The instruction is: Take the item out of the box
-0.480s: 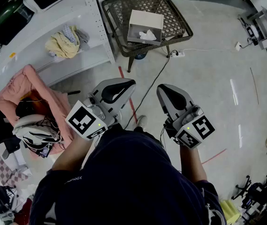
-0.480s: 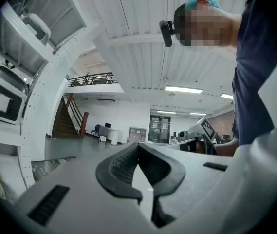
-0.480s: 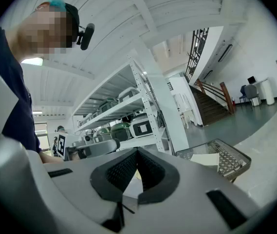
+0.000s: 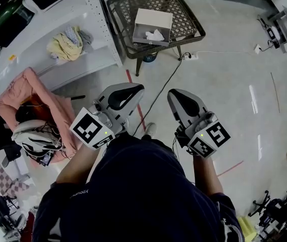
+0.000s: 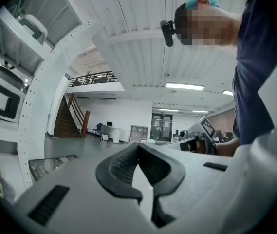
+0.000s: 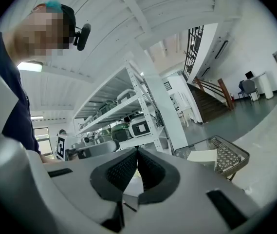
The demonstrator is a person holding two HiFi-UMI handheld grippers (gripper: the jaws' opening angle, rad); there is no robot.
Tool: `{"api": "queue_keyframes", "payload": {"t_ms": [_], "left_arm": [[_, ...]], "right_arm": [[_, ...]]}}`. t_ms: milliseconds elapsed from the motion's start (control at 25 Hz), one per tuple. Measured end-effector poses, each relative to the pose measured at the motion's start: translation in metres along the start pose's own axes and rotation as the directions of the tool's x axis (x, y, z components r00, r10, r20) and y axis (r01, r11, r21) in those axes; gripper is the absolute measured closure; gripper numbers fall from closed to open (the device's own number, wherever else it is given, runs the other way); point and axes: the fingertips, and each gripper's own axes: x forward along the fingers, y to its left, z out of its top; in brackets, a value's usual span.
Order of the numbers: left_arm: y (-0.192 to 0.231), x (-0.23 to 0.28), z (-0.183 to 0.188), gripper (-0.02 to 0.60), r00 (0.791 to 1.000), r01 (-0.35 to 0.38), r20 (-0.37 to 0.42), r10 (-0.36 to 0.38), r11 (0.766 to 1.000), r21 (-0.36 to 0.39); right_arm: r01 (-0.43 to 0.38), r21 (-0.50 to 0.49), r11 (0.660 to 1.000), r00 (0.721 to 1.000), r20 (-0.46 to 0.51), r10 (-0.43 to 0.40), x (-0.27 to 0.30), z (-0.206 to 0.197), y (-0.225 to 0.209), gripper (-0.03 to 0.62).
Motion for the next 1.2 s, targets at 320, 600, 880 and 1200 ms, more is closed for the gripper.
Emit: {"api": "queue_keyframes", "payload": {"t_ms": [320,600,880,1200], "left_arm": [[-0.011,0.019,-0.016,0.574,1.0,-0.024,-0.017,0.024,1.0,-0.008],[0.013,0.031,-0.025,0.574,0.999,-0.05,-0.018,0.049,0.998,-0.025],[0.076,0.051,-0.032,0.574,0.999,-0.044,-0.02,0.043,0.997,-0.056],[0.171,0.094,-0.041,0.574,0.997,0.016,-0.077,-0.02,0.999,-0.048]], "right_arm": [[-0.011,0.02,1.0,1.0,-0.023,0.011,-0.021,-0.008,-0.02,0.569],[-0.013,0.044,0.999,0.999,-0.043,0.015,-0.005,-0.01,-0.042,0.569],[0.016,0.061,0.998,0.997,-0.07,-0.012,0.044,-0.008,-0.081,0.569],[0.067,0.089,0.994,0.995,-0.083,-0.06,0.134,0.009,-0.139,0.569]]}}
